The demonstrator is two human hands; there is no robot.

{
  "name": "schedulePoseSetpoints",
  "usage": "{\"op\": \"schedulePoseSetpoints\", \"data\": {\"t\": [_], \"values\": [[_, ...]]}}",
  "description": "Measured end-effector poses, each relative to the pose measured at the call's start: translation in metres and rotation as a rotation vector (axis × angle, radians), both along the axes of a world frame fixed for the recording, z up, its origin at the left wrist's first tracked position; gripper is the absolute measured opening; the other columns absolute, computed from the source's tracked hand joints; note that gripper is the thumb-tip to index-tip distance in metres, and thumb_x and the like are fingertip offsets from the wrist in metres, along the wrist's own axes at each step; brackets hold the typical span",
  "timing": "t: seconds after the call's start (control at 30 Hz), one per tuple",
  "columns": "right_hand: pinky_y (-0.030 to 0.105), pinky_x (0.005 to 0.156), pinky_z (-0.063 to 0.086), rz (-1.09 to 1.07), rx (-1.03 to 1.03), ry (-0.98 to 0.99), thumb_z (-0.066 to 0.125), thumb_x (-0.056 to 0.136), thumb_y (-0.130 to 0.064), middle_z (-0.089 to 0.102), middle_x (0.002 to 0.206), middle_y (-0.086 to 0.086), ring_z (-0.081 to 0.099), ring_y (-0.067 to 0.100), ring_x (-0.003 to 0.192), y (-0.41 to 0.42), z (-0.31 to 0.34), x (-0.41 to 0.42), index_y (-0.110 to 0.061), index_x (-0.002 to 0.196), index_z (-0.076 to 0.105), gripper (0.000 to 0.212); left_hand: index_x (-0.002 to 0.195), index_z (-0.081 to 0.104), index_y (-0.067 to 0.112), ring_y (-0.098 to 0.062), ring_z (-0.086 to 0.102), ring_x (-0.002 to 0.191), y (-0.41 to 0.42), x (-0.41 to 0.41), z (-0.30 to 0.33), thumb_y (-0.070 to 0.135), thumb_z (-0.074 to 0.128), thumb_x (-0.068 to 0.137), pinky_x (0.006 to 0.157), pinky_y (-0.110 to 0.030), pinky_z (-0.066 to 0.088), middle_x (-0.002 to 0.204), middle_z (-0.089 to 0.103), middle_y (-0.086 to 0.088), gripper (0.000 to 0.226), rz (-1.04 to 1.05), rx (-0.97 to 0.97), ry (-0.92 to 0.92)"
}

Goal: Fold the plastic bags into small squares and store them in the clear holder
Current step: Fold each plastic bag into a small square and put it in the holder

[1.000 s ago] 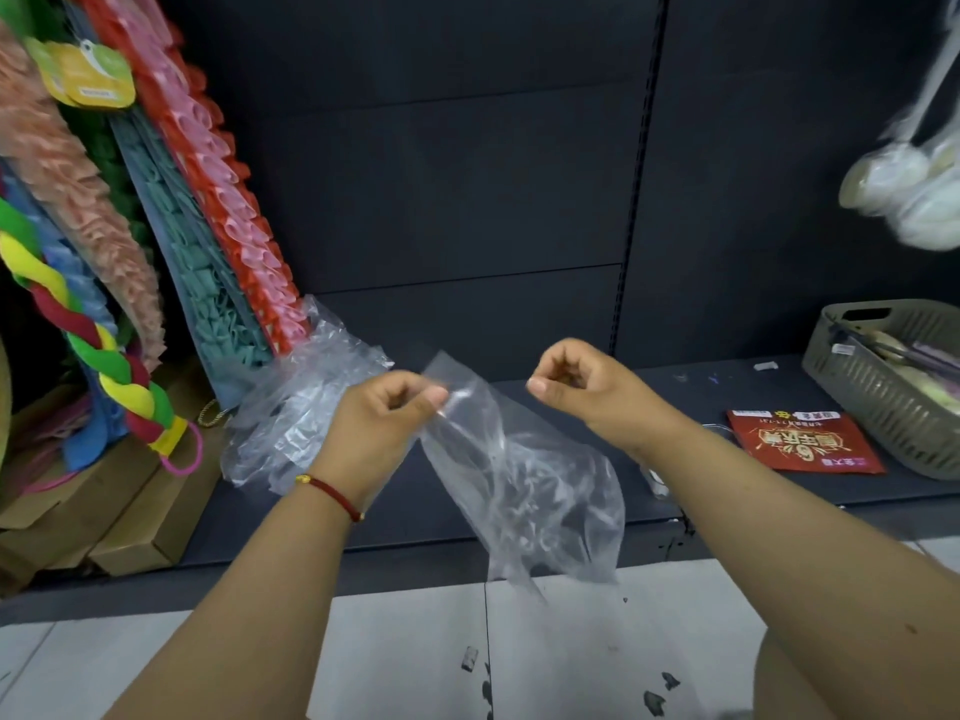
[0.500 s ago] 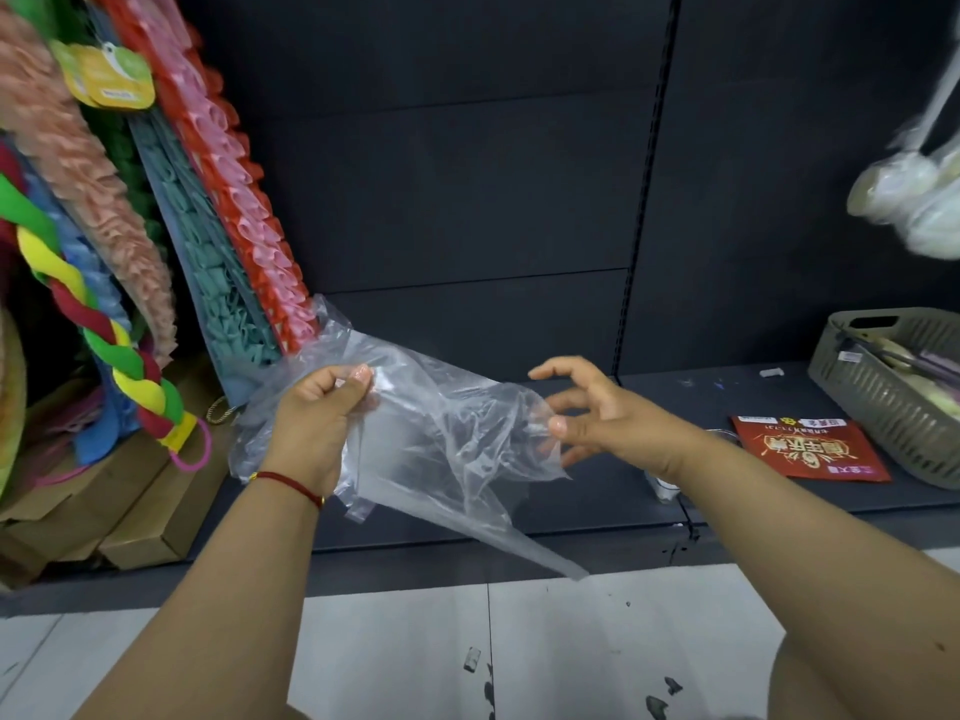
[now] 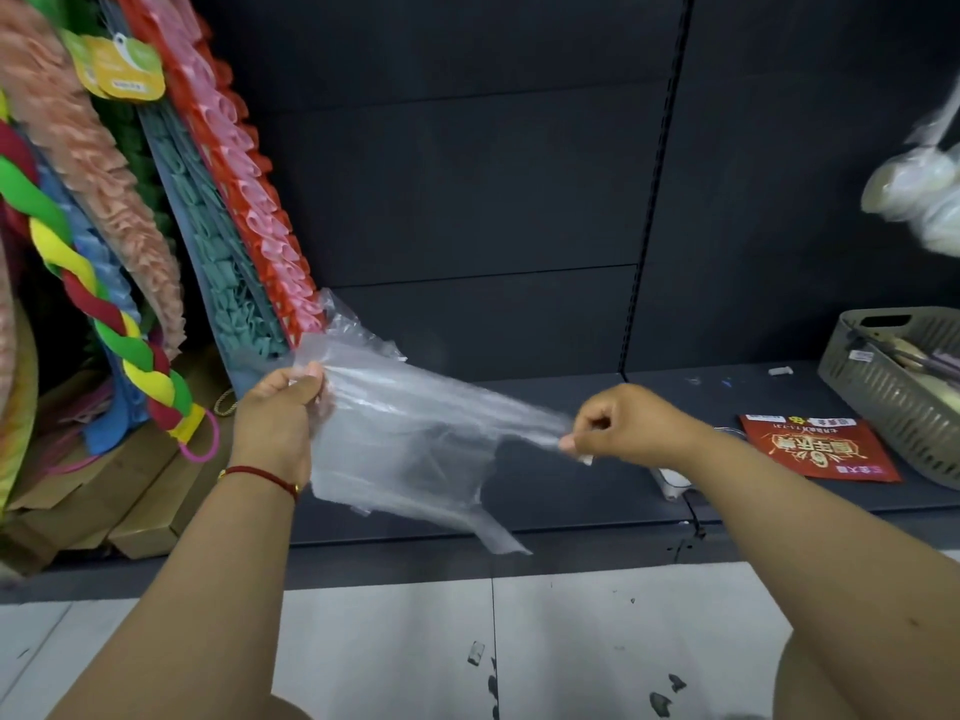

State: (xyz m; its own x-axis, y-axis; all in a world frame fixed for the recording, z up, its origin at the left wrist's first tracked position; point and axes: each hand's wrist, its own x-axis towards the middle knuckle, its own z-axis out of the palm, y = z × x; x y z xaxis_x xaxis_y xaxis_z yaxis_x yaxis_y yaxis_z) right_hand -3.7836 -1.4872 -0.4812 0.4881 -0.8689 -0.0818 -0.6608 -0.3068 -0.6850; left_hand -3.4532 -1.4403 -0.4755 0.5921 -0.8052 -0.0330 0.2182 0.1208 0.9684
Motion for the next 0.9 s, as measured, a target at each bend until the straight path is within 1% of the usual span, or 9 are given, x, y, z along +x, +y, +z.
{"op": "schedulePoseSetpoints", "data": {"t": [0.1, 0.23, 0.37, 0.43, 0.53, 0.6, 0.67, 0.77, 0.9], "values": [[0.012, 0.057, 0.043, -0.092, 0.008, -0.228, 0.076, 0.083, -0.027, 0.069, 0.065, 0.000, 0.060, 0.002, 0.055, -0.005, 0.007, -0.008, -0.012, 0.064, 0.069, 0.025, 0.069, 0.053, 0.016, -0.007, 0.054, 0.054, 0.003, 0.003, -0.007, 0.013, 0.060, 0.095, 0.068, -0.024, 0.049, 0.052, 0.059, 0.011, 0.028, 0.003, 0.066, -0.205], [0.023, 0.060, 0.055, -0.209, 0.075, -0.710, 0.074, 0.079, -0.001, 0.059, 0.064, 0.011, 0.060, 0.015, 0.054, -0.010, 0.009, -0.009, -0.006, 0.071, 0.060, 0.017, 0.074, 0.054, 0.016, -0.009, 0.050, 0.051, 0.010, -0.007, -0.002, 0.023, 0.057, 0.097, 0.063, -0.030, 0.046, 0.059, 0.054, -0.001, 0.025, 0.063, 0.049, -0.517], [0.022, 0.058, 0.055, -0.349, 0.244, -1.314, 0.064, 0.085, 0.003, 0.058, 0.075, 0.006, 0.057, 0.012, 0.060, -0.013, 0.027, -0.008, -0.013, 0.089, 0.055, 0.019, 0.080, 0.054, 0.018, -0.002, 0.041, 0.039, 0.017, -0.024, 0.016, 0.022, 0.053, 0.100, 0.045, -0.019, 0.041, 0.049, 0.049, 0.002, 0.021, 0.060, -0.080, -0.503], [0.026, 0.070, 0.057, -0.323, 0.348, -1.591, 0.084, 0.069, -0.016, 0.065, 0.083, 0.003, 0.063, 0.015, 0.076, -0.014, 0.031, -0.008, -0.014, 0.099, 0.056, 0.041, 0.079, 0.052, 0.018, -0.001, 0.038, 0.038, 0.015, -0.033, 0.023, 0.019, 0.052, 0.101, 0.042, -0.015, 0.040, 0.042, 0.046, 0.010, 0.022, 0.061, -0.132, -0.393], [0.037, 0.108, 0.040, -0.142, 0.417, -1.296, 0.094, 0.035, -0.056, 0.065, 0.122, 0.005, 0.059, 0.019, 0.119, -0.012, 0.023, 0.006, -0.016, 0.122, 0.052, 0.105, 0.079, 0.052, 0.019, -0.006, 0.039, 0.045, 0.011, -0.044, 0.025, 0.021, 0.053, 0.101, 0.044, -0.019, 0.043, 0.045, 0.044, 0.012, 0.022, 0.029, -0.147, -0.237], [0.041, 0.116, 0.027, 0.008, 0.433, -0.916, 0.088, 0.049, -0.060, 0.053, 0.142, 0.003, 0.045, 0.018, 0.135, -0.004, 0.012, 0.024, -0.018, 0.139, 0.044, 0.109, 0.075, 0.051, 0.020, -0.010, 0.038, 0.050, 0.009, -0.049, 0.020, 0.023, 0.054, 0.100, 0.046, -0.024, 0.043, 0.049, 0.043, 0.010, 0.025, -0.012, -0.131, -0.186], [0.035, 0.108, 0.038, 0.030, 0.482, -0.734, 0.085, 0.068, -0.042, 0.060, 0.134, 0.004, 0.054, 0.016, 0.126, 0.004, 0.008, 0.039, -0.018, 0.134, 0.054, 0.077, 0.070, 0.048, 0.021, -0.013, 0.036, 0.052, 0.008, -0.054, 0.015, 0.024, 0.055, 0.099, 0.049, -0.028, 0.041, 0.048, 0.042, 0.010, 0.030, -0.046, -0.121, -0.169], [0.021, 0.075, 0.057, -0.128, 0.499, -0.824, 0.070, 0.083, -0.014, 0.072, 0.089, 0.007, 0.070, 0.011, 0.079, 0.008, 0.007, 0.044, -0.007, 0.093, 0.068, 0.013, 0.070, 0.051, 0.020, -0.013, 0.038, 0.051, 0.003, -0.054, 0.009, 0.025, 0.057, 0.099, 0.053, -0.031, 0.037, 0.045, 0.044, 0.011, 0.029, -0.014, -0.070, -0.191], [0.020, 0.063, 0.057, -0.218, 0.439, -0.898, 0.062, 0.091, -0.009, 0.068, 0.065, 0.004, 0.063, 0.010, 0.058, 0.004, 0.012, 0.037, -0.005, 0.076, 0.066, 0.016, 0.123, 0.055, 0.018, -0.004, 0.054, 0.050, 0.004, -0.052, 0.007, 0.032, 0.057, 0.098, 0.051, -0.024, 0.045, 0.066, 0.064, 0.012, 0.028, -0.037, 0.031, -0.131]]}}
